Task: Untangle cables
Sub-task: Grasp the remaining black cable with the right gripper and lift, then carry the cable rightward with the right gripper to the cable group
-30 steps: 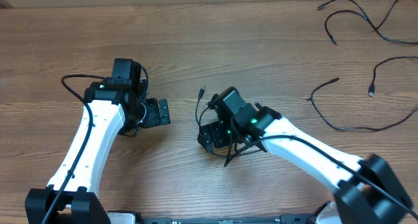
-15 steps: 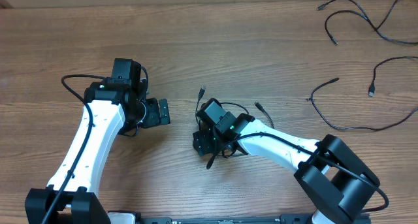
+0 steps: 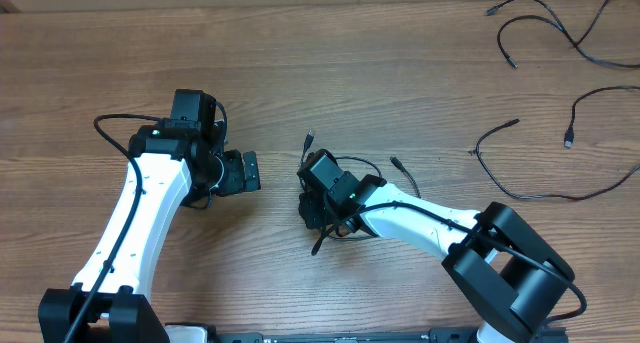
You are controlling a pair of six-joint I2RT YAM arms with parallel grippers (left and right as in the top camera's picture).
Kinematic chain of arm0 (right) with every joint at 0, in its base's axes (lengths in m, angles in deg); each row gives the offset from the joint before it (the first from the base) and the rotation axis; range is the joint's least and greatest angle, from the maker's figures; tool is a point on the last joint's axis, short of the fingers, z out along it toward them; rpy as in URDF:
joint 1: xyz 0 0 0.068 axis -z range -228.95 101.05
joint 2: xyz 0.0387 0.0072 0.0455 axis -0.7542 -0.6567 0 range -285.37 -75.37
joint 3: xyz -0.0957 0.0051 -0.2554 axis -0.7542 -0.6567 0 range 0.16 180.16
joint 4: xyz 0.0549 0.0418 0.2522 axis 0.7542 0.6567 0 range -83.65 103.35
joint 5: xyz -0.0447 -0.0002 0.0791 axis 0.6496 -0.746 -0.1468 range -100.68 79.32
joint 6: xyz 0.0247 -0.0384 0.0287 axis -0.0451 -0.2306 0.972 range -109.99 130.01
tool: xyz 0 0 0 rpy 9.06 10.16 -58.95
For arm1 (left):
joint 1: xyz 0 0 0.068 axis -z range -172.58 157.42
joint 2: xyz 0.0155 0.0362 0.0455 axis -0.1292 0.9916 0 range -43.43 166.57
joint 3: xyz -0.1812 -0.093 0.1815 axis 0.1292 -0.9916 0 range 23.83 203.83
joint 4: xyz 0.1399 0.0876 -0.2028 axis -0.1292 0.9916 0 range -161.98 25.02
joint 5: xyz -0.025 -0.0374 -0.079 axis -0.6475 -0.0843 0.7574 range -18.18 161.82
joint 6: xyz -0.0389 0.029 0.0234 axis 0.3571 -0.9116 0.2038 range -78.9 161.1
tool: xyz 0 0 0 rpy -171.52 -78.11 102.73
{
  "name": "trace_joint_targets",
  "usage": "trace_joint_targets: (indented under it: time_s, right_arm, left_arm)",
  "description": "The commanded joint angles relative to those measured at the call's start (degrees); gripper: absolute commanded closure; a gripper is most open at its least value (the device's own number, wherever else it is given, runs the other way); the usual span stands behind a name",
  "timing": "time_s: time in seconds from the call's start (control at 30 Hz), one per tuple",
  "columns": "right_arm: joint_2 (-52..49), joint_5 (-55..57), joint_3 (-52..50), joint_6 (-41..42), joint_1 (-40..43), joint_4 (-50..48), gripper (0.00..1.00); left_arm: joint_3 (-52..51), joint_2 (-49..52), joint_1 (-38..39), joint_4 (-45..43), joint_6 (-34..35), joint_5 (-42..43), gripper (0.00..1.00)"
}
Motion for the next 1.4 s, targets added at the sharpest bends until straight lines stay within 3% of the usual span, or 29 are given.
trace_joint_targets:
  time_s: [0.0, 0.2, 0.37, 0.63, 0.8, 1.03, 1.37]
  right_arm:
    - [-4.11, 1.73, -0.37, 0.44, 0.0, 0.17, 0.64]
    - [-4.57, 1.68, -0.37, 2.56, 0.0, -0.35, 0.88]
    - [-4.68, 1.73, -0.37, 3.8, -0.59, -0.63, 0.96]
    - [-3.43, 1.05, -0.17, 3.8, -0.87, -0.15, 0.96]
    - [2.56, 4.55, 2.84, 3.34, 0.72, 8.7, 0.96]
    - [17.22, 15.47, 11.74, 3.15, 0.9, 25.68, 0.96]
    - [38.51, 16.11, 17.4, 3.17, 0.9, 28.11, 0.96]
  left_arm:
    - [-0.15, 0.24, 0.33, -0.2, 0.52, 0.2, 0.01]
    - [-0.15, 0.24, 0.33, -0.2, 0.52, 0.2, 0.0]
    - [-0.15, 0.24, 0.33, -0.2, 0.5, 0.2, 0.0]
    - [-0.15, 0.24, 0.33, -0.2, 0.5, 0.2, 0.0]
    - [-0.15, 0.24, 0.33, -0.2, 0.5, 0.2, 0.0]
    - [-0.15, 0.24, 0.33, -0.2, 0.52, 0.2, 0.01]
    - [-0.15, 0.24, 0.33, -0.2, 0.52, 0.2, 0.0]
